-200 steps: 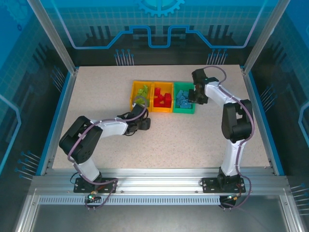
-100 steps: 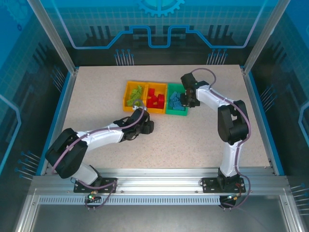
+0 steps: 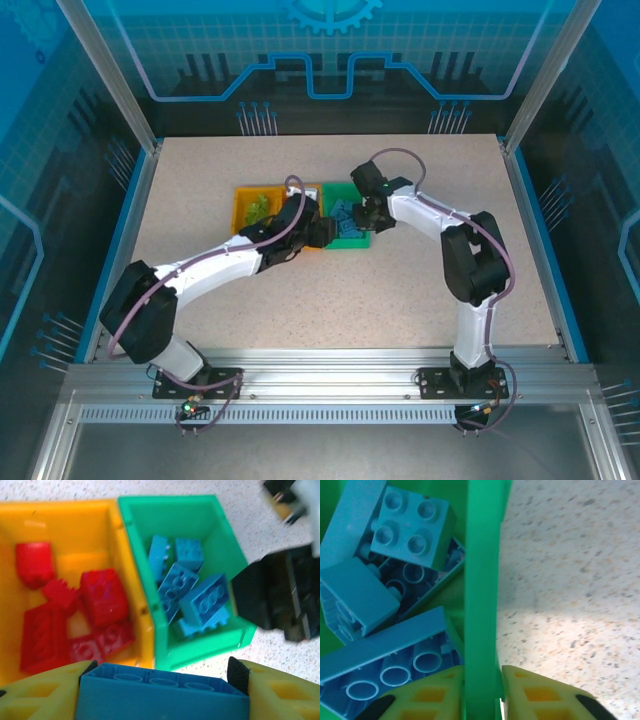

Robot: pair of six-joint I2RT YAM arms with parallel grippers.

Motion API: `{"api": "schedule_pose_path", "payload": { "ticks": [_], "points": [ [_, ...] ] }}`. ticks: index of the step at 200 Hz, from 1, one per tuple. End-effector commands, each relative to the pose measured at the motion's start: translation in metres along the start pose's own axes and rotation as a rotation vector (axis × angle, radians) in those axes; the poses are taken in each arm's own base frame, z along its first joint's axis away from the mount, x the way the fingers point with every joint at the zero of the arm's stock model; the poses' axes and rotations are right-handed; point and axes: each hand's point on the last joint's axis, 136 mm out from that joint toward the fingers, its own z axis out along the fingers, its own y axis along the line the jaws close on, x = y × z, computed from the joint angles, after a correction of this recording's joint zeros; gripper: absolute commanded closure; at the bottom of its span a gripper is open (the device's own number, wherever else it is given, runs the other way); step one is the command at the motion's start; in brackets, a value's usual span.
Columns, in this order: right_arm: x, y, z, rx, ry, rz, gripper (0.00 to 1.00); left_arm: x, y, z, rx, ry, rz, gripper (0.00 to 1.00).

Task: Sort the legos into containers by color

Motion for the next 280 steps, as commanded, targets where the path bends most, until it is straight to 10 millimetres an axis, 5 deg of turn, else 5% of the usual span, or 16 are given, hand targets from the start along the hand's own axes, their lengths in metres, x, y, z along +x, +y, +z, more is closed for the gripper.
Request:
{"api": "schedule_pose_path", "payload": {
  "ticks": [1, 65, 118, 141, 151, 214, 222, 247, 280],
  "points": [
    [0.022, 0.011, 0.001, -0.029, 0.061, 0.021, 0.69, -0.01, -0.009, 0.016, -0.005, 0.009, 0.062, 0.35],
    [0.014, -0.006, -0.045, -0.036, -0.051, 0.098, 0.24, -0.03, -0.017, 0.067, 0.006, 0.062, 0.035, 0.34],
    [0.02, -0.054, -0.082, -0.019, -0.125, 0.168, 0.15, -0.033, -0.011, 0.088, 0.001, 0.109, 0.006, 0.27],
    [0.023, -0.076, -0.09, -0.008, -0.157, 0.169, 0.12, -0.031, -0.015, 0.089, 0.021, 0.116, -0.006, 0.16],
    [0.023, -0.084, -0.094, 0.0, -0.184, 0.157, 0.11, -0.031, -0.018, 0.088, 0.039, 0.115, -0.009, 0.01],
    [0.015, -0.117, -0.12, 0.025, -0.463, 0.057, 0.05, -0.048, -0.032, 0.05, 0.161, 0.007, -0.03, 0.01],
    [0.025, -0.125, -0.111, 0.047, -0.446, 0.064, 0.05, -0.049, -0.029, 0.043, 0.153, -0.001, -0.029, 0.01],
    [0.029, -0.151, -0.106, 0.139, -0.462, 0.08, 0.05, -0.052, -0.008, 0.015, 0.071, -0.035, -0.022, 0.01],
    [0.03, -0.176, -0.108, 0.188, -0.588, 0.098, 0.05, -0.041, 0.046, -0.027, -0.086, -0.083, -0.036, 0.01]
  ]
}}
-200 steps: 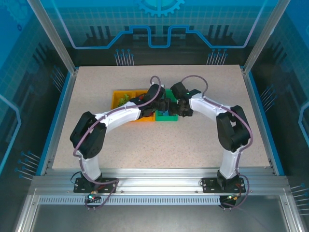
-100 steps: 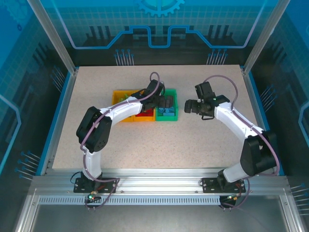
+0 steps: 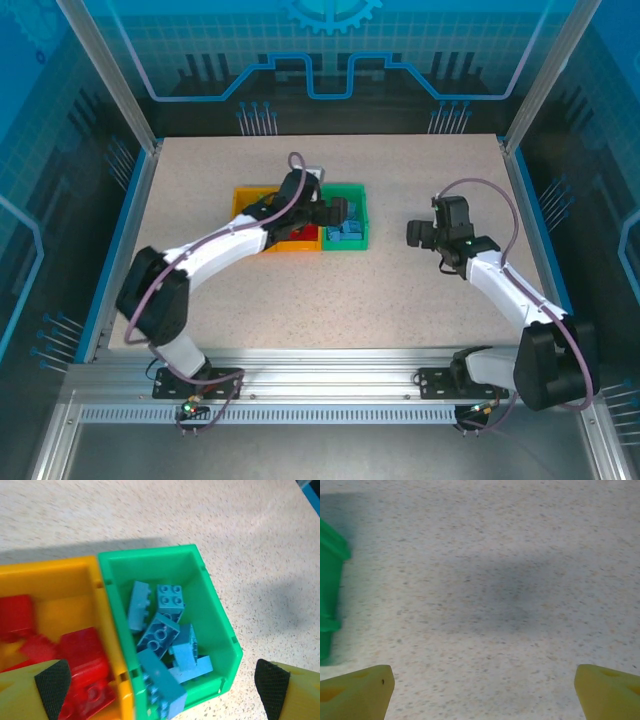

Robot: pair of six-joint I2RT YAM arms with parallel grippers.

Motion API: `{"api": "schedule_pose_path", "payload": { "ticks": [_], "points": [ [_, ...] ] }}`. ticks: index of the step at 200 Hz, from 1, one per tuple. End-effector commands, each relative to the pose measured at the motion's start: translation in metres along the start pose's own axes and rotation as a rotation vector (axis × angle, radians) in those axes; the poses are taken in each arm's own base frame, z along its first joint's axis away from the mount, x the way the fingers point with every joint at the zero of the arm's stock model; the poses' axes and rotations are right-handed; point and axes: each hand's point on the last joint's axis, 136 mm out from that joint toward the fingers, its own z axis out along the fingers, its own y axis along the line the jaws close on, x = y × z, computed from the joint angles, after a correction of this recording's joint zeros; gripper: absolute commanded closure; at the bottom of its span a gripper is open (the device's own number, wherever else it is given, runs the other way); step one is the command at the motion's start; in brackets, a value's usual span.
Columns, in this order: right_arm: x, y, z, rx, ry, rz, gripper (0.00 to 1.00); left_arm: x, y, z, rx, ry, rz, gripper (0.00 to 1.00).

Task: Sort the legos into containers by color

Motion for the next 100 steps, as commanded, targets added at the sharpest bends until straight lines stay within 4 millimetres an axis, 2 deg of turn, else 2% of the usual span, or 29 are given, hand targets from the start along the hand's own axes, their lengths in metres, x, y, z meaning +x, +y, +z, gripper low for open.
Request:
{"api": "schedule_pose_path", "payload": {
  "ticks": [1, 20, 43, 67, 89, 100],
  "points": [
    [-0.021, -0.019, -0.006, 0.041, -0.171, -0.002, 0.05, 0.004, 0.045, -0.034, -0.14, -0.05, -0.015, 0.01],
    [-0.024, -0.024, -0.01, 0.041, -0.317, -0.013, 0.05, 0.012, 0.077, -0.061, -0.183, -0.098, -0.048, 0.01],
    [-0.02, -0.033, -0.003, 0.052, -0.412, -0.009, 0.05, 0.025, 0.114, -0.089, -0.229, -0.146, -0.08, 0.01],
    [-0.024, -0.03, 0.016, 0.038, -0.417, -0.029, 0.07, 0.034, 0.148, -0.114, -0.331, -0.191, -0.064, 0.01],
    [-0.023, -0.034, 0.038, 0.102, -0.447, -0.039, 0.08, 0.038, 0.172, -0.126, -0.418, -0.207, -0.034, 0.01],
    [-0.025, -0.023, 0.048, 0.085, -0.412, -0.089, 0.08, 0.04, 0.18, -0.129, -0.452, -0.204, -0.026, 0.01]
  ]
}}
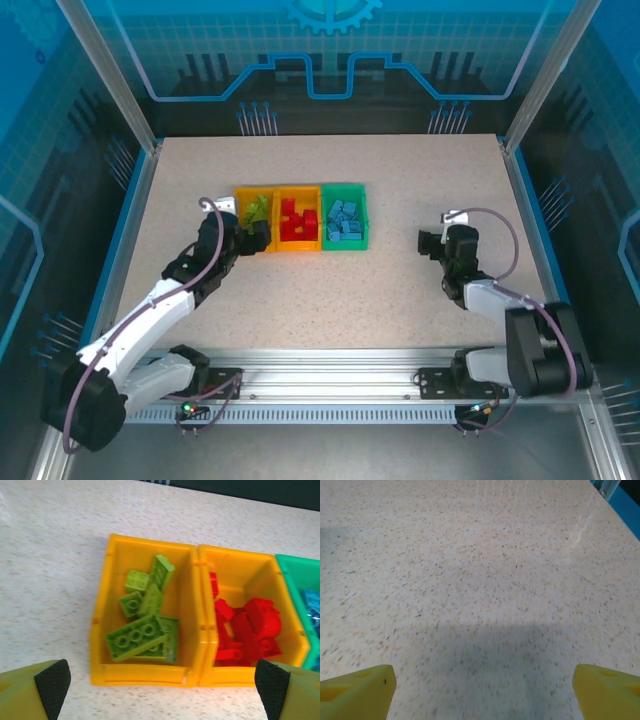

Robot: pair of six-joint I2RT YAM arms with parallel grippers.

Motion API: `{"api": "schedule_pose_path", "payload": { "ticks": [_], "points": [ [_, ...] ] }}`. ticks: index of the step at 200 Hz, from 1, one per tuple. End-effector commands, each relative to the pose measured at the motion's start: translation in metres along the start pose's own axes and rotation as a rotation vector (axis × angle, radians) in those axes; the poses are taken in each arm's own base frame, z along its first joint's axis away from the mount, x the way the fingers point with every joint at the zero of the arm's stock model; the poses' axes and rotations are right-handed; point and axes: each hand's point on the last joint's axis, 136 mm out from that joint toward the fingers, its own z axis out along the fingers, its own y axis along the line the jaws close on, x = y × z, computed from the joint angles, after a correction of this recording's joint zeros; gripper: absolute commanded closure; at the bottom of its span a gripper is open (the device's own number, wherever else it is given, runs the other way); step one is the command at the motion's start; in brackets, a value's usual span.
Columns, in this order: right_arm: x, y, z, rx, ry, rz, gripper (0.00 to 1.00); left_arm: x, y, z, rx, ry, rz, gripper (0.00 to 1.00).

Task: Sort the legos into containers by color

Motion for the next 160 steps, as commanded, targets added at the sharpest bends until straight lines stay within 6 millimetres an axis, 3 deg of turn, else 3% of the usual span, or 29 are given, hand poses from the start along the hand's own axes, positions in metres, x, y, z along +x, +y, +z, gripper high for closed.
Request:
{"api": "schedule_pose_path", "payload": {
  "ticks": [1, 12, 49, 89, 128, 142, 160],
  "points": [
    [-0.031, 0.01, 0.014, 0.007, -0.109, -0.045, 0.08, -0.003, 0.029, -0.002, -0.115, -0.031, 0.062, 0.01],
    [-0.033, 0.019, 0.017, -0.005, -0.119, -0.092, 0.08, -0.002, 0.037, -0.001, -0.148, -0.034, 0.065, 0.01],
    [-0.019, 0.02, 0.019, -0.07, -0.117, -0.064, 0.07, 0.0, 0.062, 0.006, -0.236, -0.062, 0.023, 0.01],
    [-0.02, 0.024, 0.021, -0.116, -0.121, -0.064, 0.0, 0.001, 0.081, 0.009, -0.303, -0.102, 0.032, 0.01],
    [-0.02, 0.024, 0.021, -0.119, -0.117, -0.063, 0.0, 0.026, 0.112, 0.025, -0.437, -0.132, 0.094, 0.01],
    [-0.019, 0.024, 0.021, -0.118, -0.116, -0.063, 0.0, 0.036, 0.115, 0.035, -0.438, -0.144, 0.117, 0.01],
    [-0.02, 0.024, 0.021, -0.118, -0.117, -0.063, 0.0, 0.033, 0.107, 0.048, -0.397, -0.13, 0.133, 0.01]
  ]
}}
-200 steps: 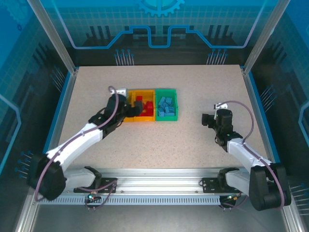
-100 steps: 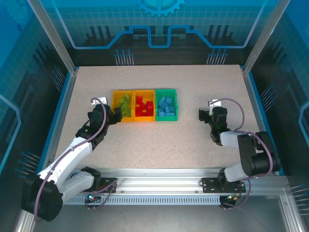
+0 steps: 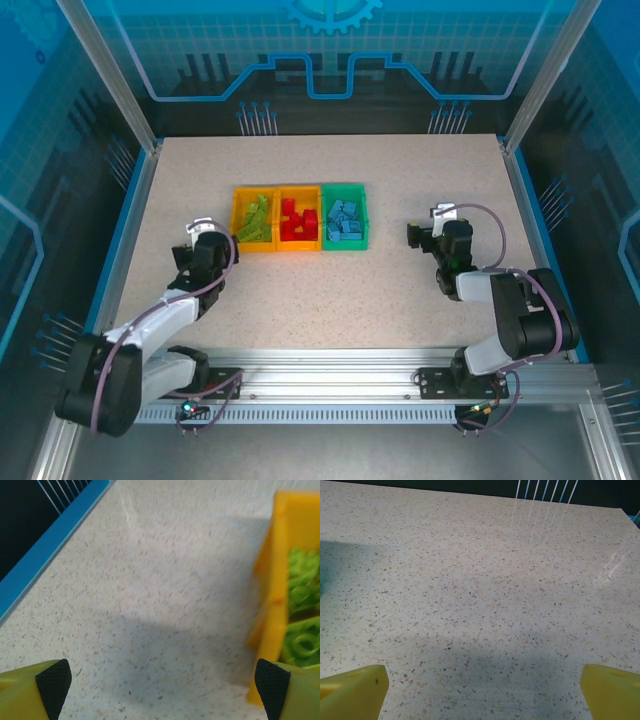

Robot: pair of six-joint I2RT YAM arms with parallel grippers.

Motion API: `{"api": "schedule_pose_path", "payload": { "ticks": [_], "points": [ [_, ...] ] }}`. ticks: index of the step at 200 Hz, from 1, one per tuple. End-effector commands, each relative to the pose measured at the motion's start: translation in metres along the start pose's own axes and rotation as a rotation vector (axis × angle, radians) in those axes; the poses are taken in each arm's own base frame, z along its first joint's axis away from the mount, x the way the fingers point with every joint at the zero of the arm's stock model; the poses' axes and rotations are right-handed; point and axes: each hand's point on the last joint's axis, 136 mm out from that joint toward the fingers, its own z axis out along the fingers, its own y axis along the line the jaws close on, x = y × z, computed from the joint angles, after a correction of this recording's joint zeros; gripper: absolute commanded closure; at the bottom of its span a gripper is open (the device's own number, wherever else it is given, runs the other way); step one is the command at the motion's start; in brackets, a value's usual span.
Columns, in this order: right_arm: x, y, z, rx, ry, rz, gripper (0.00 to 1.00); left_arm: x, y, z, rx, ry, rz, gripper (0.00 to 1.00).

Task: Sort the legos into containers by color

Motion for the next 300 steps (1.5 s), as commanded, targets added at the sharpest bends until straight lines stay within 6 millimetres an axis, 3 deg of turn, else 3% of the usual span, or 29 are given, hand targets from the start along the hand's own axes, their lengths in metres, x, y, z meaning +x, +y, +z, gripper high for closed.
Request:
{"api": "schedule_pose_path", "payload": {
  "ticks": [1, 32, 73, 95, 110, 120, 143, 177, 300],
  "points": [
    [-0.006, -0.004, 0.001, 0.001, -0.029, 0.001, 0.0, -0.026, -0.006, 0.009, 0.007, -0.107, -0.002, 0.01],
    [-0.006, -0.004, 0.001, 0.001, -0.028, 0.001, 0.0, -0.042, -0.037, 0.011, 0.179, -0.216, 0.015, 0.01],
    [-0.006, -0.003, 0.001, 0.001, -0.028, 0.001, 0.0, -0.053, -0.052, 0.017, 0.3, -0.269, -0.02, 0.01],
    [-0.006, -0.004, 0.001, 0.001, -0.028, 0.0, 0.0, -0.05, -0.054, 0.026, 0.312, -0.269, -0.016, 0.01],
    [-0.005, -0.004, 0.001, 0.001, -0.027, 0.001, 0.0, -0.034, -0.048, 0.041, 0.294, -0.281, -0.057, 0.01],
    [-0.005, -0.003, 0.001, 0.001, -0.028, 0.001, 0.0, -0.04, -0.043, 0.041, 0.278, -0.314, -0.082, 0.01],
    [-0.005, -0.004, 0.001, 0.001, -0.027, 0.0, 0.0, -0.038, -0.065, 0.043, 0.377, -0.254, -0.011, 0.01],
    [-0.005, -0.004, 0.001, 0.002, -0.027, 0.0, 0.0, -0.039, -0.052, 0.052, 0.338, -0.219, -0.066, 0.01],
    [-0.006, -0.004, 0.001, 0.002, -0.029, 0.001, 0.0, -0.038, -0.053, 0.051, 0.34, -0.22, -0.057, 0.01]
  ]
}}
